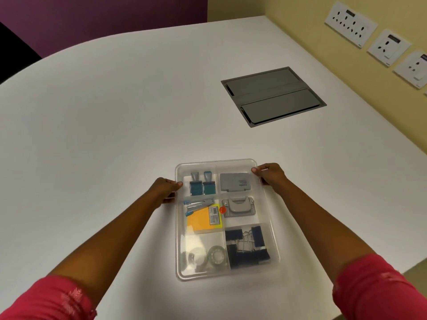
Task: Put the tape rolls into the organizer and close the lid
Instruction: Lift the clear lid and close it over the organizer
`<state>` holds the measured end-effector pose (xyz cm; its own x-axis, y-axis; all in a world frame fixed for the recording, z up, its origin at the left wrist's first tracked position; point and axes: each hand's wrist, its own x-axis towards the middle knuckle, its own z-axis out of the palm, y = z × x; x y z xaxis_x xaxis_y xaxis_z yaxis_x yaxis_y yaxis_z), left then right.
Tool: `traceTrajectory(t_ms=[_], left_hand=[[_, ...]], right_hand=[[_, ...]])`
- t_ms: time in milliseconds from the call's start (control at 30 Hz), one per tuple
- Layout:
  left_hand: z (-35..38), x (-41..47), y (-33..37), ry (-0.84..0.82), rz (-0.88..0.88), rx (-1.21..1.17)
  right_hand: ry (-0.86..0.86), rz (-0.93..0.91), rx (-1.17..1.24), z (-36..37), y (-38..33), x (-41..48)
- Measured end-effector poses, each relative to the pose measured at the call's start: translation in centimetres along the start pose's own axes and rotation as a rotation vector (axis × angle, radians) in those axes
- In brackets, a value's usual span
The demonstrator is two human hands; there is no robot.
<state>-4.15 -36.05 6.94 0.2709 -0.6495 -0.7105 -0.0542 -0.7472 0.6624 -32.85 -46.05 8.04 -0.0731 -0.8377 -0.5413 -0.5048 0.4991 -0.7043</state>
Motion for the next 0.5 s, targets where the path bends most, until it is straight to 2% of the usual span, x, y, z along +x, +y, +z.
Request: traceTrajectory(t_ms=[167,500], left_hand=[[-0.5,2.1,1.7,0.001,-0.021,0.030],[-0.7,3.3,2.4,0.004,-0.024,0.028]], right_hand=[[-0.090,0.057,0.150,0.1,-1.8,2.6],[-0.129,0.279,0.041,0.5,-3.2,5.3]])
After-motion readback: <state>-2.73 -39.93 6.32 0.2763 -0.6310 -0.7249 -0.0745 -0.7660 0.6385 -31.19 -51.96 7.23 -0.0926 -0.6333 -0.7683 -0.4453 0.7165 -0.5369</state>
